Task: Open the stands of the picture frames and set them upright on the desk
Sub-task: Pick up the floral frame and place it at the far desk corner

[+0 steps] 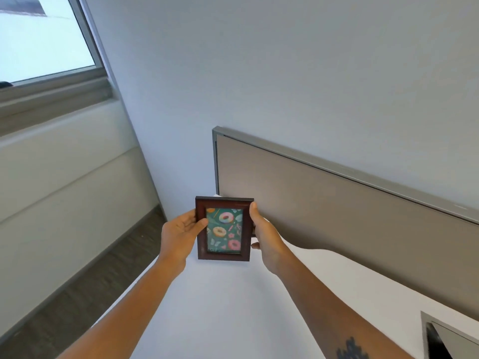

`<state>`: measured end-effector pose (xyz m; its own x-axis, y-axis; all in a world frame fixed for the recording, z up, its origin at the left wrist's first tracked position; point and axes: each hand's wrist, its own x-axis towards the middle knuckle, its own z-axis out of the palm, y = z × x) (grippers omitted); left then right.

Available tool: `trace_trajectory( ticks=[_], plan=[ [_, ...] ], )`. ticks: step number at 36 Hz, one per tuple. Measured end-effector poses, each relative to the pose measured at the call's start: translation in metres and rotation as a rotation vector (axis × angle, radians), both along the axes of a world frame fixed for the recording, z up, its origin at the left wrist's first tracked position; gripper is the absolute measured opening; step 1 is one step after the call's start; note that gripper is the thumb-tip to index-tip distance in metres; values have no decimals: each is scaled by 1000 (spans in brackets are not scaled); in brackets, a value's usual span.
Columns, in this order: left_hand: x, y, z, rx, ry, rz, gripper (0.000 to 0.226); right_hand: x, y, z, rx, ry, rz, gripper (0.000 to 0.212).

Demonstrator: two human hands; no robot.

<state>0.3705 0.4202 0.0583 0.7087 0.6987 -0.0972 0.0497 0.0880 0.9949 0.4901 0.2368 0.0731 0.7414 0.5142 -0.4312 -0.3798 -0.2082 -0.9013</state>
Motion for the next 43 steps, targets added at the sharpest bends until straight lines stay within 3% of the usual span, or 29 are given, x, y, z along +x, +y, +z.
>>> trace_trajectory(
  ticks=[14,35,40,43],
  plan=[
    [45,39,-28,-5,-9,12,37,42,40,-19,6,82,9,71],
    [44,44,-40,41,74,26,33,43,45,-36,-24,90,27,69],
    [43,39,-34,75,115,18,42,30,30,-42,-56,22,64,61],
    [37,26,-29,124,120,2,48,18,14,-53,-130,-122,140,59]
  ],
)
